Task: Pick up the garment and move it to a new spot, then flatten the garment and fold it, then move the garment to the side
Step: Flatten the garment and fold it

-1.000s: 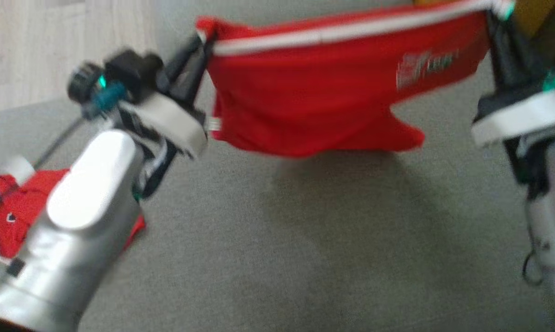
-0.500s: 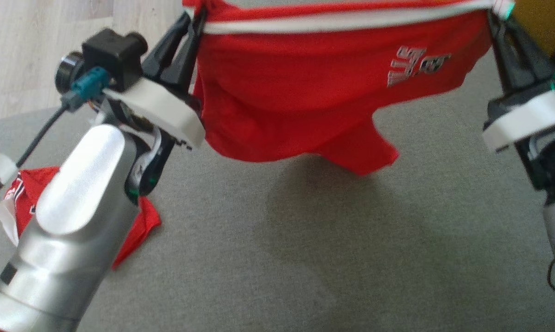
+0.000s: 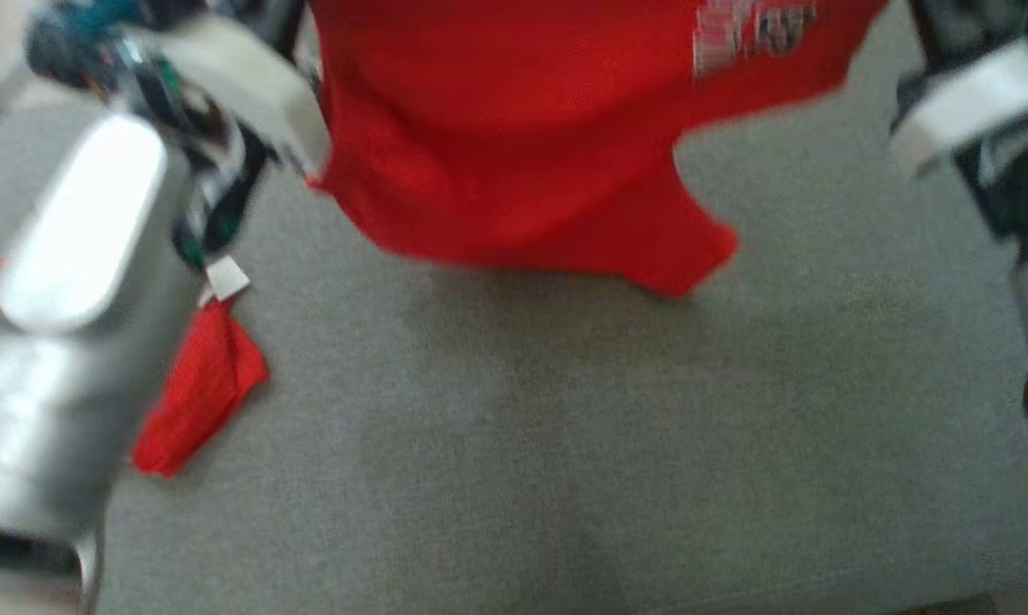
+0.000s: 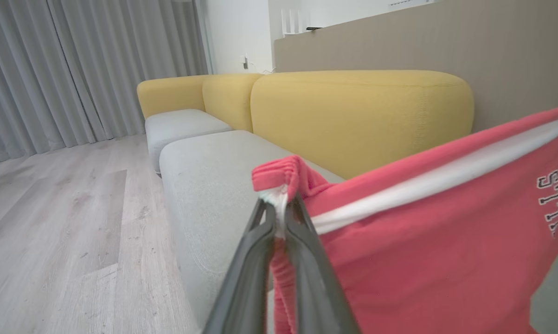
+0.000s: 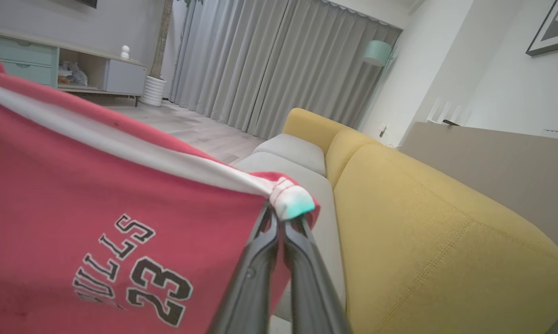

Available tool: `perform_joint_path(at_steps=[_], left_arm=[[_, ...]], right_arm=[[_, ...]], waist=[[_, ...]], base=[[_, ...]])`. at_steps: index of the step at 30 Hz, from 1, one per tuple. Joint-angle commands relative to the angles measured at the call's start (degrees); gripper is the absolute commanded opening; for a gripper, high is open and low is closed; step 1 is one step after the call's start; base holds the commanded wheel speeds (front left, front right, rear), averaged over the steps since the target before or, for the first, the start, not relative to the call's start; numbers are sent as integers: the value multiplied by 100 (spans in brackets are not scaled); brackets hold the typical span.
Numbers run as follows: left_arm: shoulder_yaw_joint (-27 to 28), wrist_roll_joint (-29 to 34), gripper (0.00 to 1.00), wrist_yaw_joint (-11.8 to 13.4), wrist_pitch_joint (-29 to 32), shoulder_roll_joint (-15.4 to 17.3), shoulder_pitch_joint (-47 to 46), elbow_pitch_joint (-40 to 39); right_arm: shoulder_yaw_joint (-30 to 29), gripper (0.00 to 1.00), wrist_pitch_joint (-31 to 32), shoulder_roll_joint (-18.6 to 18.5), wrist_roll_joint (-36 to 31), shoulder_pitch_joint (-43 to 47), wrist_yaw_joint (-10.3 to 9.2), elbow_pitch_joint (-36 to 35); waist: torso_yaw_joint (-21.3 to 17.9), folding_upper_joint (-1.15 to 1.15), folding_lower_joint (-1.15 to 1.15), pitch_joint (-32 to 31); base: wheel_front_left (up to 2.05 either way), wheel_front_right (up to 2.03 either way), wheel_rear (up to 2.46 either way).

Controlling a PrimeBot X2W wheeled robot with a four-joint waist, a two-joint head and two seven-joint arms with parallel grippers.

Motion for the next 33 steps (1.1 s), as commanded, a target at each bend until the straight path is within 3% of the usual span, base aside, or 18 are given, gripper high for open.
perform_joint_path(at_steps=[1, 8, 13, 21, 26, 33], left_arm=[[362, 58, 0, -48, -90, 186, -788, 187], [538, 333, 0, -59, -942, -121, -2332, 1437], [615, 270, 0, -175, -1721, -543, -2782, 2076], [501, 168, 0, -387, -2250, -806, -2336, 2887], [313, 35, 0, -575, -2368, -922, -1450, 3329], [-247, -24, 0, -715, -2429, -861, -175, 3371]], right_arm=[[106, 0, -129, -12, 67, -701, -4, 220], [162, 0, -1009, 411, -229, -2714, -4, 1990], [-97, 0, -1581, 682, -657, -3249, -4, 2858], [91, 0, -1726, 844, -854, -2765, -4, 3572], [638, 0, -1733, 750, -672, -2064, -4, 4129], [1727, 0, -1389, 510, 398, -1235, -4, 4515]], waist=[[-92, 0, -1, 477], [-123, 0, -1, 870], [-81, 0, -1, 945], [-13, 0, -1, 980], [41, 0, -1, 809], [91, 0, -1, 446]], base=[[0, 0, 0], [0, 0, 0], [0, 0, 0], [0, 0, 0], [0, 0, 0], [0, 0, 0]])
